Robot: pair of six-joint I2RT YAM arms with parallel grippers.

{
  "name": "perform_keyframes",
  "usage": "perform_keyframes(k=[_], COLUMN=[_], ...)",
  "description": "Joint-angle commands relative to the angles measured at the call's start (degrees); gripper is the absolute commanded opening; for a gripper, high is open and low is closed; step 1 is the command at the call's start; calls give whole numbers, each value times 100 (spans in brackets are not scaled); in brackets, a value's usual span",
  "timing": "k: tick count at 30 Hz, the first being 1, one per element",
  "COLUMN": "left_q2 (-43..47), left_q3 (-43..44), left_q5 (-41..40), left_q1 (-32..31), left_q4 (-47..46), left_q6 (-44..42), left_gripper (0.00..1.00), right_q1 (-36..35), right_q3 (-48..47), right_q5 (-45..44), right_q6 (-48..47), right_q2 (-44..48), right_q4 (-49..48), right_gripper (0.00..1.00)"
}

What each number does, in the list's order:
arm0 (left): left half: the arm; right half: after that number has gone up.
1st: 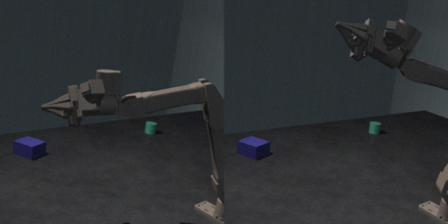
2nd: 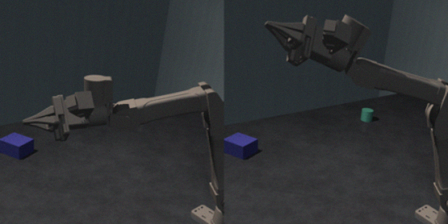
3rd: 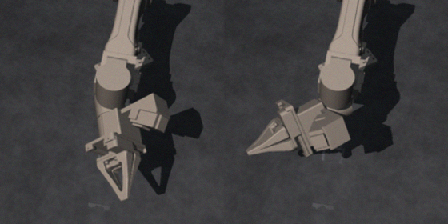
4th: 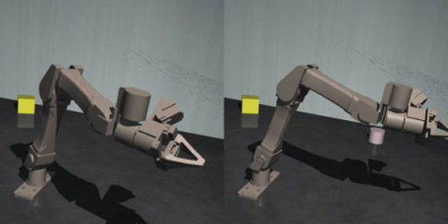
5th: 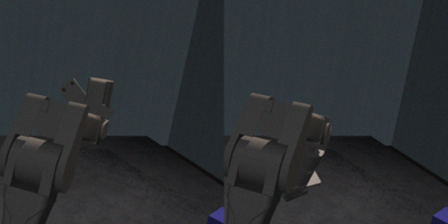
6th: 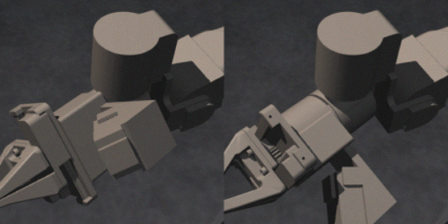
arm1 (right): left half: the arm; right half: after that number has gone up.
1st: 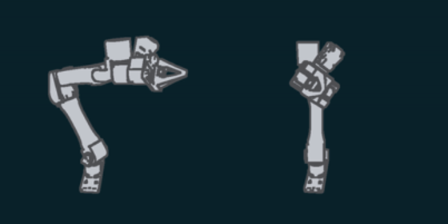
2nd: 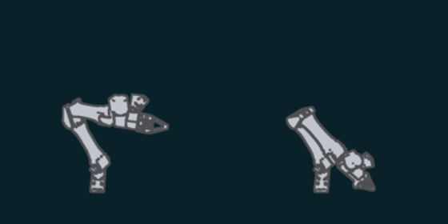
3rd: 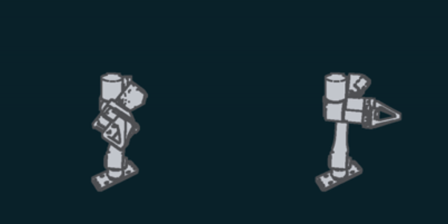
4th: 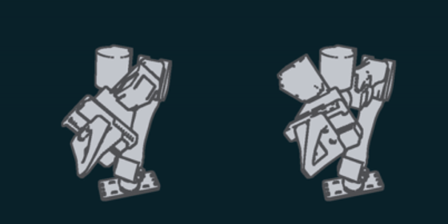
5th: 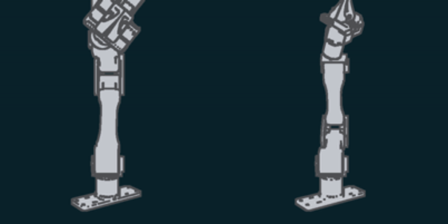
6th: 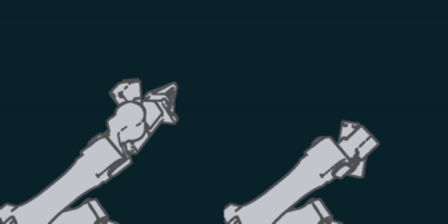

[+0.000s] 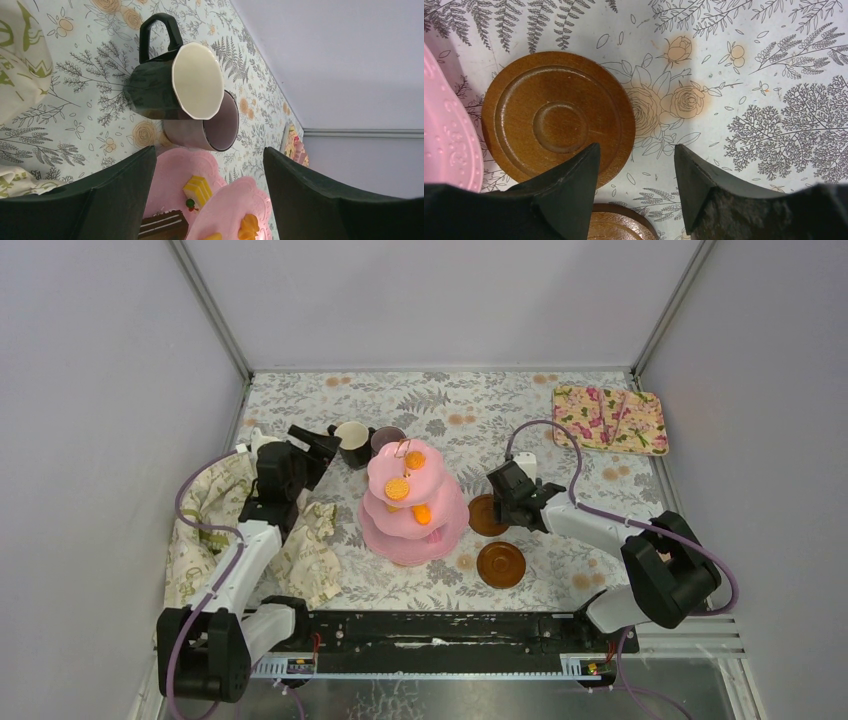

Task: Serve the afternoon tea
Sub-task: Move the coaster to the center of the board.

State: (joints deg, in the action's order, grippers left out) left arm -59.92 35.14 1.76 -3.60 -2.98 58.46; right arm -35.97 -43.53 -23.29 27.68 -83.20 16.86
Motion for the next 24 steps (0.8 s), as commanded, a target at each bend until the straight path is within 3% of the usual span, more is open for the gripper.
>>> perform_keyframes(k=[1, 10, 24], left_q2=[114, 142, 149], left_q3=[-83, -146, -182], left_q5=[198, 265, 285], left_q1=[77, 129, 181], left_q4=[-366, -430, -457], left_q6=[60, 78, 26], left_gripper=[86, 86, 86], right_q1=[-90, -112, -112], right_q3=[-19, -141, -236], right_q5=[-20, 48, 74], right_q6=[71, 73, 120], right_q2=[17, -233, -657], right_q4=[-249, -281, -473], right_gripper=[65, 76, 71])
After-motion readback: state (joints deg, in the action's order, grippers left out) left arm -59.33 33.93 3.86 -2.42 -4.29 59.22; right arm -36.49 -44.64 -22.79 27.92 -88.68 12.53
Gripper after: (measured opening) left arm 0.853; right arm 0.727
